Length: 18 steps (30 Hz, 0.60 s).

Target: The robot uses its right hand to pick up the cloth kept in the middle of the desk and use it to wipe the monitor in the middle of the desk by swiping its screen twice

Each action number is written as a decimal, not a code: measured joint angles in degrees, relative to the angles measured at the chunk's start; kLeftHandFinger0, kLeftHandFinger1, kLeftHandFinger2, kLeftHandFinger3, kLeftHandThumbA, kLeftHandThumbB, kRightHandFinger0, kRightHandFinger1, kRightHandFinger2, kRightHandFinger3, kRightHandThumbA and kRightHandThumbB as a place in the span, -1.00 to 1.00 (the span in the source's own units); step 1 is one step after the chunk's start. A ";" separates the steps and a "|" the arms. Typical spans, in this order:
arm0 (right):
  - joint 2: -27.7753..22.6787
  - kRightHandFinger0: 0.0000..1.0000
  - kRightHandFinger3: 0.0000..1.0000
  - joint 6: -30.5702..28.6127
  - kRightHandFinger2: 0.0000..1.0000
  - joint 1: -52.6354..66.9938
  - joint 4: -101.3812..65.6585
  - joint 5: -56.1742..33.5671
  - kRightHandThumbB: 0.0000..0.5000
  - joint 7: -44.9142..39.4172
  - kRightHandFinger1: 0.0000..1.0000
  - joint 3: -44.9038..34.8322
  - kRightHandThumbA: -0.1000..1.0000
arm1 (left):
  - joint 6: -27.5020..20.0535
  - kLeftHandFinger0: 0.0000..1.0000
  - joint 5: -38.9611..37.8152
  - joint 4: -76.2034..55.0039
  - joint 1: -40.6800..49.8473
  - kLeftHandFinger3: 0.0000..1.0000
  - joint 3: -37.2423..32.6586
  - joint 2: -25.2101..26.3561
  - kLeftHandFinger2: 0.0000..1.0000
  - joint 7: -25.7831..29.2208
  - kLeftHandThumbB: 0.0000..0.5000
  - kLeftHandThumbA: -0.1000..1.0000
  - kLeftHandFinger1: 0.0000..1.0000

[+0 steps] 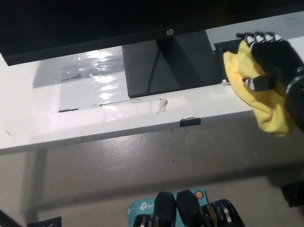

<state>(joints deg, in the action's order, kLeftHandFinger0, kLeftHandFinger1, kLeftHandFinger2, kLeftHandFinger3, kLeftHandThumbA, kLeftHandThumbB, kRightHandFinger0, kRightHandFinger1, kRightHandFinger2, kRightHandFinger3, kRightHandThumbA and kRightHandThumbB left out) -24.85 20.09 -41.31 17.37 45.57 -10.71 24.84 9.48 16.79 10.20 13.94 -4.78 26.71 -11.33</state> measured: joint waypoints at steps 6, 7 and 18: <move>-2.76 1.00 1.00 1.87 1.00 0.40 -7.98 0.02 0.99 -4.95 1.00 -1.52 0.42 | -0.03 0.25 -0.03 -0.05 0.03 -1.00 0.13 0.00 -1.00 0.00 1.00 -0.01 0.09; -3.26 1.00 1.00 1.96 1.00 0.49 -9.90 0.02 1.00 -5.59 1.00 -1.89 0.41 | -0.01 0.25 -0.05 -0.11 0.07 -1.00 0.13 0.00 -1.00 -0.01 1.00 -0.01 0.10; -1.27 1.00 1.00 3.21 1.00 14.80 -35.49 -1.03 0.08 -7.21 1.00 -9.96 -0.02 | 0.00 0.26 -0.24 -0.79 0.37 -1.00 0.53 0.05 -1.00 -0.02 1.00 -0.01 0.11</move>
<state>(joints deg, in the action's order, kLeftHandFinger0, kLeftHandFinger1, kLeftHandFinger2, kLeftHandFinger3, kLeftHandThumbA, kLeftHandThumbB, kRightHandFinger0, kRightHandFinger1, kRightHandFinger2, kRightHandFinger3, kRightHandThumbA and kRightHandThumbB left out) -26.12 23.30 -26.51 -18.12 44.54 -17.92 14.88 9.48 16.55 9.40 14.31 -4.26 26.76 -11.35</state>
